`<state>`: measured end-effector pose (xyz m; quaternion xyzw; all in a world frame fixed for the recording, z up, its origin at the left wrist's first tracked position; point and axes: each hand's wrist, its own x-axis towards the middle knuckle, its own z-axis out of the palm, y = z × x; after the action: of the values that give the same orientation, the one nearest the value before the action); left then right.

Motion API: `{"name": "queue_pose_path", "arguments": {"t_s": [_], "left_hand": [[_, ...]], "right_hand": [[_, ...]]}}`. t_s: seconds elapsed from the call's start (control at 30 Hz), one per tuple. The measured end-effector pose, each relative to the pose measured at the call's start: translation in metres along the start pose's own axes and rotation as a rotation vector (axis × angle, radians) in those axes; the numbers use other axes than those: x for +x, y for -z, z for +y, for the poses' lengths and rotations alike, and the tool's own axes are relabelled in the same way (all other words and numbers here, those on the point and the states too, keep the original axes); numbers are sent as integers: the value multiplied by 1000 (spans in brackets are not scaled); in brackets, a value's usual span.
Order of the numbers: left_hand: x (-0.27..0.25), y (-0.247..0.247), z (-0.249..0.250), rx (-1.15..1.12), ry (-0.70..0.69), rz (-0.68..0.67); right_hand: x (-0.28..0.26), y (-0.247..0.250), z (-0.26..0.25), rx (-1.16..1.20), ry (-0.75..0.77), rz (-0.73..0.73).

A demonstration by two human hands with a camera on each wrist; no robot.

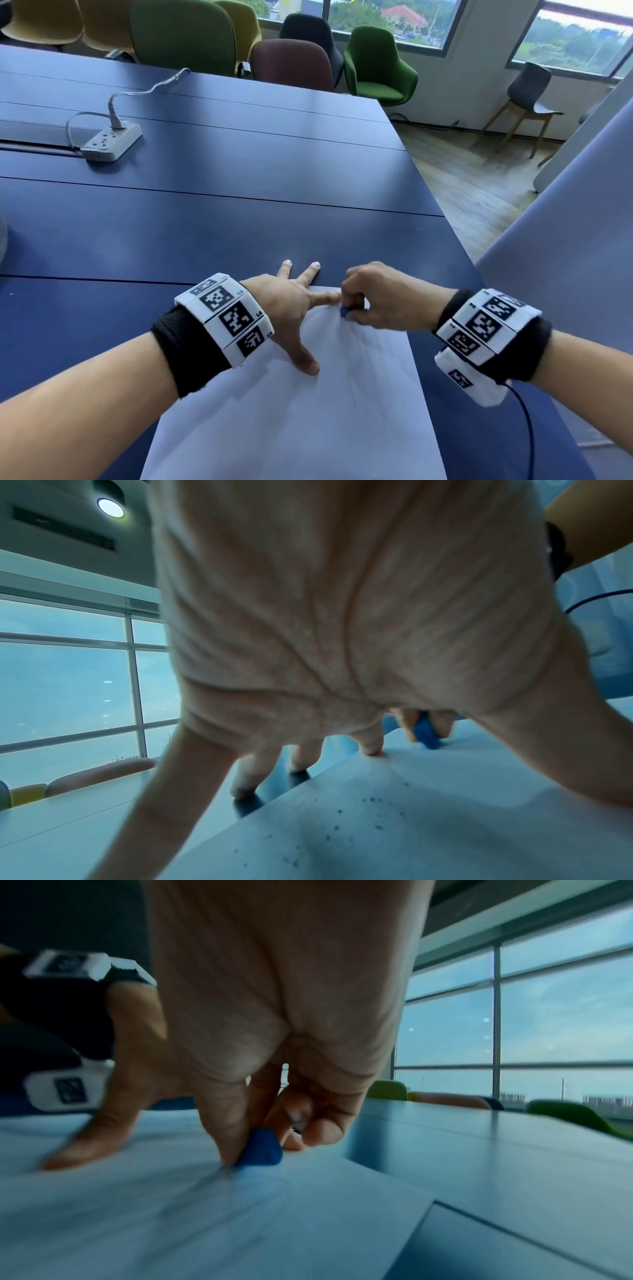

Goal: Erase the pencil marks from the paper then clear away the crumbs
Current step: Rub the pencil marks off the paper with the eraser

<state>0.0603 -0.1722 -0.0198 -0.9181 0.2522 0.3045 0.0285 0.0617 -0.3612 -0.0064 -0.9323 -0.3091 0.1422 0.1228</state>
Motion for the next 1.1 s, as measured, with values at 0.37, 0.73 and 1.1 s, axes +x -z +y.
{"name": "queue_pose_path", "arguments": {"t_s": [0.37, 0.73, 1.1], "left_hand": [[2, -2, -1, -27, 7, -15], [1, 1, 1, -20, 13, -17], [1, 2, 1, -2, 30, -32]], "right_hand": [[4, 3, 7, 12, -17, 30], [1, -2, 4, 31, 10, 11], [-3, -2, -3, 59, -27, -3]]}}
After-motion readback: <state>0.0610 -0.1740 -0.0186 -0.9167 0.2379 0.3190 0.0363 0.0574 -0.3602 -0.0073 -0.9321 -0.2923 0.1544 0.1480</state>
